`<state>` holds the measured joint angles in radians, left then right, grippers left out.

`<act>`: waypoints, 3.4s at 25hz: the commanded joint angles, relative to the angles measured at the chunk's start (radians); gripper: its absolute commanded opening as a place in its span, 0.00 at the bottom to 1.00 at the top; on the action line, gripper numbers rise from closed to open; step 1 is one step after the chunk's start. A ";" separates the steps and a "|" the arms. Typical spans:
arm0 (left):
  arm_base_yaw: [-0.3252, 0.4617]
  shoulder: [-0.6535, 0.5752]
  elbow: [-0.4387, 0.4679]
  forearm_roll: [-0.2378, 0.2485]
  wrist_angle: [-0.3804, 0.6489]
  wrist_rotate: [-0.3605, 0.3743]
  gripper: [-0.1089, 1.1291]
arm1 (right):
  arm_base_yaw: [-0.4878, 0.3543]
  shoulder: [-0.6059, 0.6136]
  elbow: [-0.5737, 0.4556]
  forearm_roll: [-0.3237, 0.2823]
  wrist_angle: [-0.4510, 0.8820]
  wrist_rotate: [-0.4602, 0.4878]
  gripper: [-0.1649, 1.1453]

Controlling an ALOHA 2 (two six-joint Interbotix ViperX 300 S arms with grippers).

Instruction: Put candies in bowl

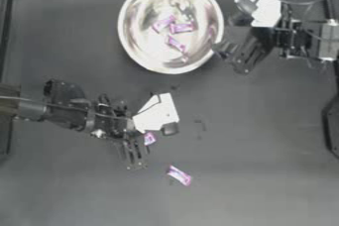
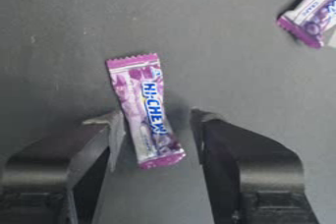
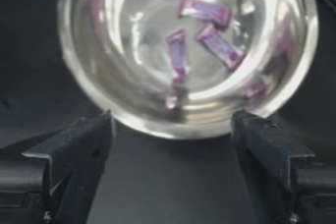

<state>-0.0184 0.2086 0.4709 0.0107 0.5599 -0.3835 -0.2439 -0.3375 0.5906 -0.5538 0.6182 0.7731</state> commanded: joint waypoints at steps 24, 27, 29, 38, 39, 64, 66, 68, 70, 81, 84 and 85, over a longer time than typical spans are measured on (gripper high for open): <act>-0.015 -0.077 -0.021 0.046 -0.003 -0.005 0.45 | 0.094 -0.094 0.029 0.011 0.002 0.034 0.87; -0.012 -0.103 -0.021 0.069 0.000 -0.006 0.45 | 0.126 -0.107 0.055 0.006 -0.006 0.069 0.87; -0.008 -0.117 -0.021 0.087 0.003 -0.009 0.45 | 0.144 -0.117 0.071 0.006 -0.014 0.089 0.87; 0.025 -0.198 -0.021 0.153 0.038 -0.009 0.45 | 0.222 -0.138 0.095 0.000 -0.023 0.143 0.87; 0.032 -0.210 -0.021 0.163 0.049 -0.009 0.45 | 0.227 -0.138 0.097 0.003 -0.023 0.143 0.87; 0.301 -0.296 -0.160 0.360 0.132 0.084 0.44 | 0.264 -0.138 0.129 0.037 -0.086 0.146 0.87; 0.330 -0.284 -0.166 0.359 0.110 0.095 0.44 | 0.264 -0.137 0.133 0.038 -0.098 0.146 0.87; 0.360 -0.265 -0.176 0.359 0.089 0.104 0.44 | 0.264 -0.138 0.135 0.038 -0.107 0.146 0.87; 0.382 -0.242 -0.186 0.359 0.071 0.117 0.44 | 0.264 -0.137 0.137 0.038 -0.109 0.146 0.87; 0.434 -0.103 -0.270 0.356 0.025 0.192 0.47 | 0.264 -0.137 0.138 0.038 -0.109 0.146 0.87; 0.436 -0.077 -0.290 0.353 0.025 0.195 0.55 | 0.264 -0.135 0.141 0.038 -0.112 0.146 0.87; 0.436 -0.072 -0.296 0.351 0.025 0.195 0.60 | 0.264 -0.135 0.141 0.038 -0.118 0.146 0.87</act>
<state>0.4142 0.1641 0.2086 0.3636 0.5890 -0.1887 0.0184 -0.4587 0.7409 -0.5170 0.5108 0.9189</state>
